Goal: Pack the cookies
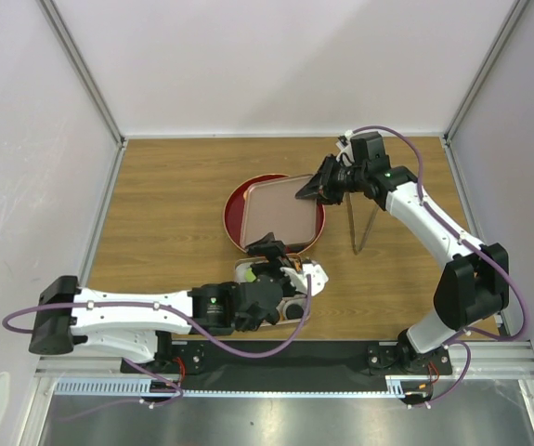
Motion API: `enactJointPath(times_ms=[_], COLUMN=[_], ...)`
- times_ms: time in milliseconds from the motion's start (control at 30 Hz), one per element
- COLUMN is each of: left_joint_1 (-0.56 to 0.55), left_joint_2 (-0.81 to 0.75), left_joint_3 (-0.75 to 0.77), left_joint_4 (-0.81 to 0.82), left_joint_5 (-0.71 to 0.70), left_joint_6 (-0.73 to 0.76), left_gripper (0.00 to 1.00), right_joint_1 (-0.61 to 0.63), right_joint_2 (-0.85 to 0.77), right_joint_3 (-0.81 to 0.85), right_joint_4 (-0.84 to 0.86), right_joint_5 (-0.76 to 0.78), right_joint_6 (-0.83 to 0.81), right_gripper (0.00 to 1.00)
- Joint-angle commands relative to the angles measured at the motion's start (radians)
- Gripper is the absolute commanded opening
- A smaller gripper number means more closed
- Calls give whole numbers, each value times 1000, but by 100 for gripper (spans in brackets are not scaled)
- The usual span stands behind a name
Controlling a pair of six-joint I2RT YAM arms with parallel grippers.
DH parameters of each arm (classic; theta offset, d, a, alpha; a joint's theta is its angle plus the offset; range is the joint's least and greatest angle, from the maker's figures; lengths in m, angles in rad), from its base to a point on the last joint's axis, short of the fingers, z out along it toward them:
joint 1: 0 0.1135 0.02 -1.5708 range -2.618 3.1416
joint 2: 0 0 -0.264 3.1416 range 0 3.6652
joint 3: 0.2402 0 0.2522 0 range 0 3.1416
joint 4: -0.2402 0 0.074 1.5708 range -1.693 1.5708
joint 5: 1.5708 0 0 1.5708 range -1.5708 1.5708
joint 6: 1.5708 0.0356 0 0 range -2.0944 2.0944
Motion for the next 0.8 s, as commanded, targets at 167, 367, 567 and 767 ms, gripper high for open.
enactJointPath(times_ms=[167, 367, 567, 767], left_joint_1=[12, 74, 118, 134], left_joint_2=[37, 34, 5, -12], left_joint_3=[-90, -138, -156, -176], left_joint_4=[383, 575, 590, 612], left_joint_5=[-87, -35, 63, 106], left_joint_6=[282, 425, 462, 500], left_gripper=[91, 87, 69, 42], right_joint_1=[-6, 0, 0, 4], right_joint_2=[-78, -101, -115, -124], right_joint_3=[30, 1, -16, -26], right_joint_4=[13, 29, 30, 32], right_joint_5=[-47, -59, -68, -70], right_joint_6=[90, 102, 102, 104], right_gripper=[2, 3, 3, 5])
